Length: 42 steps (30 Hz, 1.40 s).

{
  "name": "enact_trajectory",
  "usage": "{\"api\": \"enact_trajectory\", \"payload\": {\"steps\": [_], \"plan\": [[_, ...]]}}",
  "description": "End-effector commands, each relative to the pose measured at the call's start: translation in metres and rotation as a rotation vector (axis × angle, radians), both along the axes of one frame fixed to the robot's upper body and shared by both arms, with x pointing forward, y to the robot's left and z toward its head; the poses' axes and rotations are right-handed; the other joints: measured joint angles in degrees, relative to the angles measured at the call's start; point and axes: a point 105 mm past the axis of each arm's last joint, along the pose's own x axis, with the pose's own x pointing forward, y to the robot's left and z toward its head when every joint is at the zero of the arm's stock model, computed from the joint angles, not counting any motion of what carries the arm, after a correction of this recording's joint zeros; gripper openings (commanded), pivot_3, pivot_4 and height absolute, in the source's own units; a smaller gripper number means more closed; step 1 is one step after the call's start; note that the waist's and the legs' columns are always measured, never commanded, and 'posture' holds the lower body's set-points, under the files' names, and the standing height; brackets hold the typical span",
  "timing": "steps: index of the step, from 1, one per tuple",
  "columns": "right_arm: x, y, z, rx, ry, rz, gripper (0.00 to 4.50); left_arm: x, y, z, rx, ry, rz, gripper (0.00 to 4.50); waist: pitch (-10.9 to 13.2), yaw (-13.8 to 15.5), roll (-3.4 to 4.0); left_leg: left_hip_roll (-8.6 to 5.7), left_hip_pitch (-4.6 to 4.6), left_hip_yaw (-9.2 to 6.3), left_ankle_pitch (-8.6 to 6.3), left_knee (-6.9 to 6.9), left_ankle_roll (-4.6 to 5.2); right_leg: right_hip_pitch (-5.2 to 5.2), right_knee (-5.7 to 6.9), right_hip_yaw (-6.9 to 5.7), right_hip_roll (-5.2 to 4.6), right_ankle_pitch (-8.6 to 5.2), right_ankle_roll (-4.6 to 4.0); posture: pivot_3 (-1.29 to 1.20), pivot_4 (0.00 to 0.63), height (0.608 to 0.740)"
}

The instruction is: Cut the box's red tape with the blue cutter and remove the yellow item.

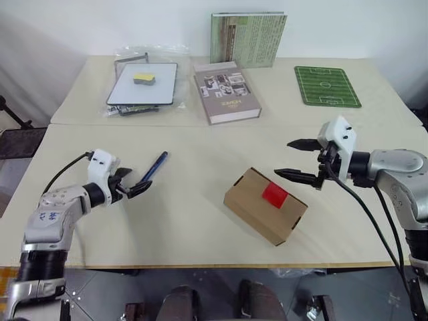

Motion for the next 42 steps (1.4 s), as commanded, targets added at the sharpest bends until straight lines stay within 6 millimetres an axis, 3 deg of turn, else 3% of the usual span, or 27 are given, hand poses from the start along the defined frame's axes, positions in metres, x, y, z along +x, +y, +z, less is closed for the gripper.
{"api": "enact_trajectory", "payload": {"steps": [1, 4, 7, 10, 14, 19, 22, 27, 37, 42], "plan": [[-0.004, 0.003, 0.008, -0.004, -0.046, 0.016, 4.5, 0.003, -0.003, -0.007, 0.068, 0.016, -0.038, 4.46, 0.0, -0.1, 0.0, 0.0, 0.0, 0.02, 0.0, 0.0, 0.0, -0.02, 0.0, 0.01, 0.01, 0.0, 0.0, 0.0, 0.15, 0.74], [-0.007, 0.001, 0.007, -0.002, -0.049, 0.001, 4.5, 0.005, -0.001, -0.015, 0.087, 0.048, -0.037, 4.46, 0.0, 0.0, 0.01, 0.0, 0.01, 0.17, 0.0, -0.01, 0.0, -0.03, 0.05, 0.0, 0.01, 0.0, 0.0, 0.0, 0.15, 0.74], [-0.01, -0.004, 0.005, -0.009, -0.05, -0.02, 4.5, 0.004, 0.01, -0.026, 0.146, 0.114, 0.006, 3.86, 0.0, -0.1, 0.0, 0.0, 0.03, 0.47, 0.02, 0.02, -0.03, -0.02, 0.1, 0.03, 0.0, 0.0, 0.0, 0.0, 0.15, 0.74], [-0.012, -0.007, 0.004, -0.01, -0.054, -0.038, 4.5, 0.0, 0.014, -0.026, 0.143, 0.145, 0.025, 2.93, 0.0, -0.4, 0.01, 0.03, 0.15, 0.46, 0.02, 0.02, -0.04, -0.02, 0.13, 0.17, 0.0, 0.0, 0.0, 0.0, 0.15, 0.74], [-0.013, -0.007, 0.003, -0.006, -0.057, -0.044, 4.5, -0.007, 0.018, -0.033, 0.158, 0.217, 0.048, 2.93, 0.0, -1.2, 0.02, 0.06, 0.26, 0.39, 0.02, -0.02, -0.03, -0.02, 0.2, 0.28, 0.0, 0.0, 0.0, 0.0, 0.15, 0.74], [-0.012, -0.007, 0.003, -0.004, -0.064, -0.051, 4.5, -0.012, 0.015, -0.037, 0.171, 0.232, 0.035, 1.79, 0.0, -1.6, 0.08, 0.12, 0.36, 0.39, 0.01, -0.03, -0.04, -0.03, 0.33, 0.37, -0.03, 0.0, -0.01, 0.0, 0.15, 0.74], [-0.01, -0.008, 0.004, -0.007, -0.07, -0.055, 4.5, -0.014, 0.014, -0.038, 0.17, 0.237, 0.033, 1.79, 0.0, -1.5, 0.08, 0.19, 0.36, 0.38, 0.01, -0.03, -0.04, -0.03, 0.34, 0.38, -0.07, 0.0, -0.01, 0.0, 0.15, 0.74], [-0.009, -0.008, 0.005, -0.01, -0.077, -0.056, 4.5, -0.018, 0.014, -0.04, 0.164, 0.24, 0.04, 0.65, -0.1, -1.5, 0.1, 0.21, 0.36, 0.39, 0.0, -0.03, -0.03, -0.05, 0.35, 0.39, -0.08, 0.0, -0.01, 0.0, 0.15, 0.74], [-0.008, -0.006, 0.005, -0.01, -0.086, -0.043, 4.5, -0.028, 0.013, -0.041, 0.154, 0.249, 0.033, 0.65, -0.1, -1.6, 0.11, 0.23, 0.36, 0.41, -0.02, -0.04, -0.04, -0.08, 0.35, 0.43, -0.08, 0.0, -0.01, 0.0, 0.15, 0.74], [-0.011, 0.007, 0.015, -0.007, -0.124, -0.003, 4.5, -0.027, -0.006, -0.021, 0.22, 0.114, -0.082, 0.65, -0.1, -1.6, 0.12, 0.27, 0.36, 0.43, -0.03, -0.04, -0.05, -0.11, 0.35, 0.46, -0.08, -0.01, -0.01, 0.0, 0.15, 0.74]]}}
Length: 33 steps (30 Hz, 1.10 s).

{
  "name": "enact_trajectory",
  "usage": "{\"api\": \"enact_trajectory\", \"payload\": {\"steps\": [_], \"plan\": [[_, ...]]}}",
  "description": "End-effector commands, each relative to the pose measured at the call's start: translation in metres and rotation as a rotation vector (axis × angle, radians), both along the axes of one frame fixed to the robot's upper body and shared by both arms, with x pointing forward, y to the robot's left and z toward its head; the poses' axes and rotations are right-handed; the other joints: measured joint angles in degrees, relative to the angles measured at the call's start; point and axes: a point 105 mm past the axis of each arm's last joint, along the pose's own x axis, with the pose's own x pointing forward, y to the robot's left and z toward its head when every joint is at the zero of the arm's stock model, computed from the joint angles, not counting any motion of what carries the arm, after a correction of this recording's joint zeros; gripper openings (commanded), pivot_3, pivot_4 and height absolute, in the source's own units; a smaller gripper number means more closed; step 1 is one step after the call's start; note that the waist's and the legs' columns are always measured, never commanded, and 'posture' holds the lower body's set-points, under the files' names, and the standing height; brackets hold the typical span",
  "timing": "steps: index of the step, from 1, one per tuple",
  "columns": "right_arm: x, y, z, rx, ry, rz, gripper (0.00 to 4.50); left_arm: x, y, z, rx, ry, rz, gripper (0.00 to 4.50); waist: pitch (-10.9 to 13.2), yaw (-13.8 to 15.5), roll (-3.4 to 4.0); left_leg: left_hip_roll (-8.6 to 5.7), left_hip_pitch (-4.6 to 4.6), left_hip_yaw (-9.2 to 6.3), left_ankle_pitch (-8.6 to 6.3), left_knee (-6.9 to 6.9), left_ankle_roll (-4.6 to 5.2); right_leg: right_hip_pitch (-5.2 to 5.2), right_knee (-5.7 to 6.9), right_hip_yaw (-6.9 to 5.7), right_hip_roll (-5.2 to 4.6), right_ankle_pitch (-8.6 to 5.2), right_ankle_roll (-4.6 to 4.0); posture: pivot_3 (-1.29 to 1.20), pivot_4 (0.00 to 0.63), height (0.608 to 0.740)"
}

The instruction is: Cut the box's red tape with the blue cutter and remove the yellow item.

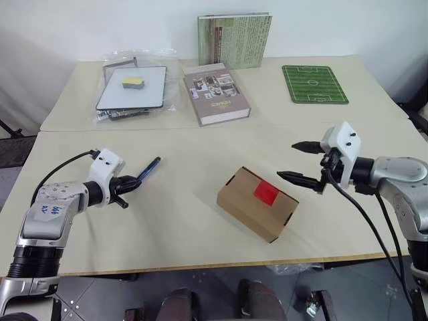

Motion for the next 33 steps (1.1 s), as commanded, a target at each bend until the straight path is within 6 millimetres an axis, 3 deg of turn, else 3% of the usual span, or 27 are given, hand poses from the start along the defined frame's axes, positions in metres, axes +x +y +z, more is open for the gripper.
{"api": "enact_trajectory", "payload": {"steps": [1, 5, 10, 13, 19, 25, 29, 32, 33], "plan": [[-0.007, 0.018, 0.019, 0.014, -0.073, 0.059, 4.5, -0.011, -0.019, -0.004, 0.021, -0.009, -0.114, 0.65, 0.0, 0.0, 0.0, 0.0, -0.01, 0.01, -0.01, 0.0, -0.01, -0.03, 0.0, 0.01, 0.0, 0.0, 0.0, 0.0, 0.15, 0.74], [-0.016, 0.043, 0.025, 0.038, -0.077, 0.117, 4.5, -0.016, -0.051, 0.024, -0.023, -0.156, -0.257, 0.65, 0.0, 0.3, -0.01, -0.01, -0.23, 0.04, -0.02, -0.01, -0.02, -0.34, 0.08, 0.05, -0.02, 0.0, 0.0, 0.0, 0.15, 0.74], [-0.025, 0.074, 0.033, 0.059, -0.082, 0.195, 4.5, -0.026, -0.085, 0.041, -0.126, -0.248, -0.377, 0.65, 0.0, 0.3, -0.05, -0.15, -0.97, -0.05, -0.02, 0.36, -0.01, -0.93, 0.35, -0.05, -0.02, 0.01, 0.0, 0.0, 0.15, 0.74], [-0.02, 0.086, 0.039, 0.054, -0.083, 0.182, 3.96, -0.03, -0.101, 0.047, -0.132, -0.289, -0.439, 0.63, 0.0, 0.2, -0.05, -0.21, -1.0, -0.06, -0.02, 0.47, 0.0, -0.92, 0.37, -0.09, 0.0, 0.01, 0.0, 0.0, 0.15, 0.74], [-0.006, 0.106, 0.043, -0.014, -0.082, 0.171, 1.89, -0.024, -0.126, 0.058, -0.137, -0.337, -0.496, 0.63, 0.0, 0.2, -0.05, -0.18, -1.03, -0.06, -0.03, 0.74, 0.0, -0.87, 0.47, -0.04, 0.0, 0.01, -0.02, 0.0, 0.15, 0.74], [0.002, 0.12, 0.036, -0.079, -0.098, 0.2, 0.04, -0.021, -0.121, 0.056, -0.047, -0.304, -0.518, 0.63, 0.0, 0.1, -0.05, -0.19, -1.03, -0.05, -0.04, 0.71, 0.02, -0.89, 0.51, -0.09, 0.03, 0.01, -0.02, 0.0, 0.15, 0.74], [0.006, 0.132, 0.029, -0.114, -0.11, 0.234, 0.04, -0.022, -0.102, 0.041, 0.04, -0.199, -0.464, 0.63, 0.0, -0.1, -0.05, -0.19, -1.04, -0.01, -0.04, 0.68, 0.02, -0.91, 0.49, -0.1, 0.04, 0.01, -0.03, 0.0, 0.15, 0.74], [0.0, 0.144, 0.025, -0.115, -0.102, 0.287, 0.04, -0.033, -0.088, 0.027, 0.102, -0.116, -0.439, 0.63, 0.0, -0.5, -0.05, -0.15, -1.02, -0.03, -0.03, 0.66, 0.02, -0.94, 0.52, -0.08, 0.08, 0.0, -0.05, 0.0, 0.15, 0.74], [-0.006, 0.149, 0.021, -0.114, -0.086, 0.325, 0.04, -0.045, -0.086, 0.023, 0.098, -0.07, -0.457, 0.63, 0.0, -0.5, -0.05, -0.14, -1.01, -0.05, -0.04, 0.64, 0.02, -0.95, 0.55, -0.09, 0.09, 0.0, -0.05, 0.0, 0.15, 0.74]]}}
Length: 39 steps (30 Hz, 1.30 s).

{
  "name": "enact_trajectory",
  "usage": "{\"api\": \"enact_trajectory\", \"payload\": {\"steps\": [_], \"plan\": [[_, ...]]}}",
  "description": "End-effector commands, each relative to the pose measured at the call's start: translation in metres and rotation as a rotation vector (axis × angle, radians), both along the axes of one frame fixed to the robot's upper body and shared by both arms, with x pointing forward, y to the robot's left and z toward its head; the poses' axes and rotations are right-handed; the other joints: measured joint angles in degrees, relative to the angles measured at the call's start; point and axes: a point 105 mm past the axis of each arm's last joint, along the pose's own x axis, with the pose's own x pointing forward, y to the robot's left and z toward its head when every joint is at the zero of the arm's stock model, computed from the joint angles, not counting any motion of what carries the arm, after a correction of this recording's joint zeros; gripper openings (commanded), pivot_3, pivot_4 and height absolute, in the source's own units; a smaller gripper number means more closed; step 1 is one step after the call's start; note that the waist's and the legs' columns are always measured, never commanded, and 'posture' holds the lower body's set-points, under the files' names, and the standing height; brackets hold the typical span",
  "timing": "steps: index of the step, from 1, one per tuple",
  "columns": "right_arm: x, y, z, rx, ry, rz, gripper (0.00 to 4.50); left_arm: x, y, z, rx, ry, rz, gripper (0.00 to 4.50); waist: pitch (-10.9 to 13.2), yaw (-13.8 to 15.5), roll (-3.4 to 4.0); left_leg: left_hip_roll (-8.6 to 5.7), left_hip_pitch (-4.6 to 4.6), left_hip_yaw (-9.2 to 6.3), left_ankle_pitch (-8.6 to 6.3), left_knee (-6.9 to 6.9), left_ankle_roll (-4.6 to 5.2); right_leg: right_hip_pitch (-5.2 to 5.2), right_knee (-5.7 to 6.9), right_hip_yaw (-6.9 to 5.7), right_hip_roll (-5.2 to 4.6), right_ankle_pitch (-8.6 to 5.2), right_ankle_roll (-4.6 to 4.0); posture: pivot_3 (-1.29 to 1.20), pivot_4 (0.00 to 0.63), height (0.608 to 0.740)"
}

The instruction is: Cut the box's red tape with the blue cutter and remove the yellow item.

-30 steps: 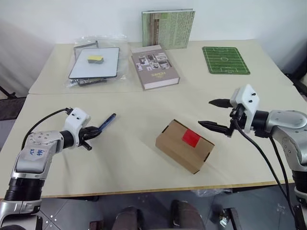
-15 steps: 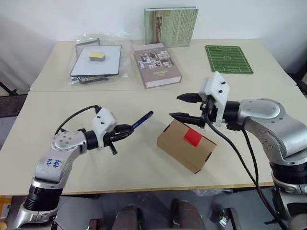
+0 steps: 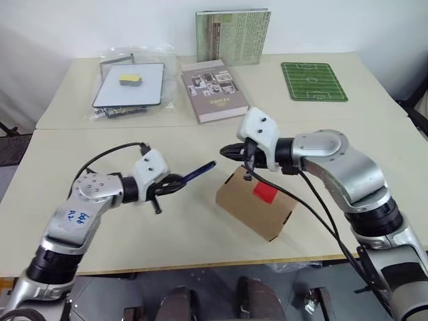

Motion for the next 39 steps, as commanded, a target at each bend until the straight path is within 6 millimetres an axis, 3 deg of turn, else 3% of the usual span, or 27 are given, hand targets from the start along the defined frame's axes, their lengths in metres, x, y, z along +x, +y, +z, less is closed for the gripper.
{"api": "enact_trajectory", "payload": {"steps": [1, 3, 8, 13, 23, 39], "plan": [[-0.02, 0.017, 0.001, -0.005, -0.012, 0.123, 0.04, -0.031, 0.0, -0.006, 0.043, 0.078, -0.057, 0.63, 0.0, -0.1, -0.02, 0.0, -0.03, -0.03, 0.0, -0.01, 0.0, -0.03, 0.01, 0.0, 0.0, 0.0, 0.0, 0.0, 0.15, 0.74], [-0.034, 0.022, -0.008, -0.03, 0.016, 0.206, 0.04, -0.05, 0.001, -0.01, 0.07, 0.117, -0.097, 0.63, 0.0, -0.1, -0.04, 0.02, -0.08, -0.06, -0.05, -0.01, -0.03, -0.07, 0.02, -0.01, -0.01, 0.0, 0.0, 0.0, 0.15, 0.74], [-0.062, 0.026, -0.033, -0.15, 0.087, 0.371, 0.04, -0.07, 0.013, -0.016, 0.143, 0.161, -0.131, 0.63, 0.1, 0.7, -0.06, 0.05, -0.14, -0.21, -0.11, 0.07, -0.04, -0.04, -0.01, -0.08, -0.02, -0.01, -0.01, 0.0, 0.15, 0.74], [-0.072, 0.032, -0.057, -0.278, 0.071, 0.447, 0.04, -0.082, 0.02, -0.022, 0.197, 0.204, -0.159, 0.63, 0.1, 0.4, -0.06, 0.04, -0.1, -0.09, -0.12, 0.1, -0.04, 0.01, -0.11, -0.02, -0.04, -0.03, -0.05, 0.0, 0.15, 0.74], [-0.078, 0.053, -0.089, -0.402, 0.045, 0.512, 0.04, -0.101, 0.022, -0.027, 0.224, 0.257, -0.187, 0.63, 0.1, 0.3, -0.05, 0.08, -0.09, 0.01, -0.15, 0.06, -0.13, -0.15, 0.1, -0.05, 0.01, -0.12, -0.22, 0.0, 0.15, 0.74], [-0.071, 0.065, -0.112, -0.488, -0.002, 0.556, 0.04, -0.107, 0.014, -0.03, 0.239, 0.244, -0.203, 0.63, 0.1, 0.2, -0.05, 0.1, -0.03, 0.07, -0.16, 0.08, -0.16, -0.16, 0.13, -0.02, 0.03, -0.13, -0.24, 0.0, 0.15, 0.74]]}}
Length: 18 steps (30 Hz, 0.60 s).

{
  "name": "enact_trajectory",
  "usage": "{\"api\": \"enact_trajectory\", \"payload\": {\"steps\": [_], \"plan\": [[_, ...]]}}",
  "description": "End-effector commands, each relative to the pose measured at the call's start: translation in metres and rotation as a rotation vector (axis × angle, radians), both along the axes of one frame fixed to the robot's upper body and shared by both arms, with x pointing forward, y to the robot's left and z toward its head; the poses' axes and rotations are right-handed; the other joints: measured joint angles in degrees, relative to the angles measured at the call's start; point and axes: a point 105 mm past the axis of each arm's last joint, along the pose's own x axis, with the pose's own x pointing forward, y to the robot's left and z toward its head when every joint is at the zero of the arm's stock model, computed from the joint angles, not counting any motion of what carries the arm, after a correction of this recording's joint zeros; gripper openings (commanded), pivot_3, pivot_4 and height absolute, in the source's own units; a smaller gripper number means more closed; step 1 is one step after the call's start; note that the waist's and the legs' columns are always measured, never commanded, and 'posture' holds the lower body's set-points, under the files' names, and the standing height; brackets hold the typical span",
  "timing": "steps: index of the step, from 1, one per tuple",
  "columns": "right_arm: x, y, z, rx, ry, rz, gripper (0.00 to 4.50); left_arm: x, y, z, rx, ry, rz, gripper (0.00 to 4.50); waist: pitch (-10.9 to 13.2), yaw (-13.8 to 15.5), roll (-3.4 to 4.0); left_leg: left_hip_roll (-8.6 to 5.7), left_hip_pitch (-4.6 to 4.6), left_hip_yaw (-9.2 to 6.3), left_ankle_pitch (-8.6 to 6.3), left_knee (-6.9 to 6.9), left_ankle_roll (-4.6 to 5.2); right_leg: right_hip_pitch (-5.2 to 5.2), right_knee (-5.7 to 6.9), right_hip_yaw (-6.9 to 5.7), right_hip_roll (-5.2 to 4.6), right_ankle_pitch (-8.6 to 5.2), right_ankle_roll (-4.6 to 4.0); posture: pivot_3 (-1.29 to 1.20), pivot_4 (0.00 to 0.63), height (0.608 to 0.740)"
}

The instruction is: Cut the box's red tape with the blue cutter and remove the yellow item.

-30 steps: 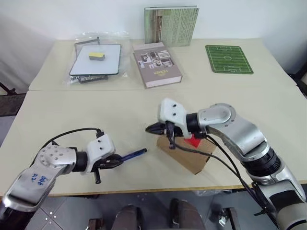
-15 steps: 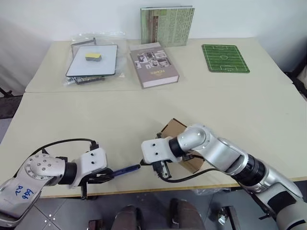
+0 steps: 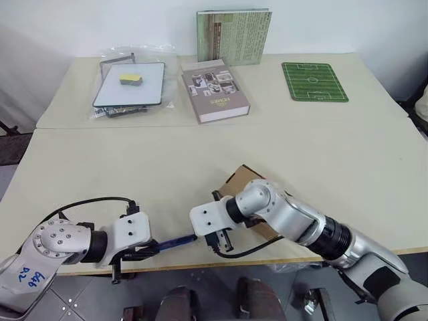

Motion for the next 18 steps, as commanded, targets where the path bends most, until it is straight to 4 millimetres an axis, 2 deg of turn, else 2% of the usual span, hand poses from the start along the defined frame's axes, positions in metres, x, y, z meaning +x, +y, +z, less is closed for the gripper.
{"api": "enact_trajectory", "payload": {"steps": [1, 5, 10, 13, 18], "plan": [[-0.004, 0.006, 0.0, 0.002, -0.014, 0.045, 0.04, -0.004, -0.006, 0.003, -0.004, -0.011, -0.024, 0.63, 0.0, -0.2, 0.0, 0.0, 0.0, 0.0, 0.0, 0.0, 0.0, 0.0, 0.0, 0.0, 0.0, -0.01, -0.01, 0.0, 0.15, 0.74], [-0.005, 0.01, 0.0, 0.017, -0.02, 0.054, 0.04, -0.004, -0.007, 0.002, -0.007, -0.009, -0.02, 0.63, 0.0, -0.5, 0.0, 0.02, 0.01, -0.01, 0.0, -0.01, -0.01, 0.0, 0.03, -0.01, 0.01, -0.01, -0.02, 0.0, 0.15, 0.74], [0.003, 0.0, 0.022, 0.047, -0.052, 0.03, 0.04, -0.004, -0.006, 0.0, -0.007, -0.001, -0.01, 0.63, 0.0, -1.1, 0.01, 0.03, 0.01, -0.02, 0.0, 0.0, -0.02, 0.0, 0.08, -0.01, 0.01, -0.02, -0.03, 0.0, 0.15, 0.74], [-0.004, -0.002, 0.03, 0.068, -0.03, 0.036, 0.04, -0.004, -0.006, -0.001, -0.005, 0.001, -0.006, 0.63, 0.0, -1.1, 0.01, 0.02, -0.01, -0.03, 0.0, 0.0, -0.01, 0.0, 0.06, -0.01, 0.0, -0.02, -0.03, 0.0, 0.15, 0.74], [-0.016, -0.006, 0.026, 0.059, 0.012, 0.064, 0.04, -0.002, -0.006, -0.002, -0.001, 0.003, -0.004, 0.63, 0.0, -1.1, 0.01, 0.03, 0.01, -0.07, -0.02, -0.01, -0.05, -0.01, 0.1, -0.03, 0.01, -0.02, -0.03, 0.0, 0.15, 0.74]]}}
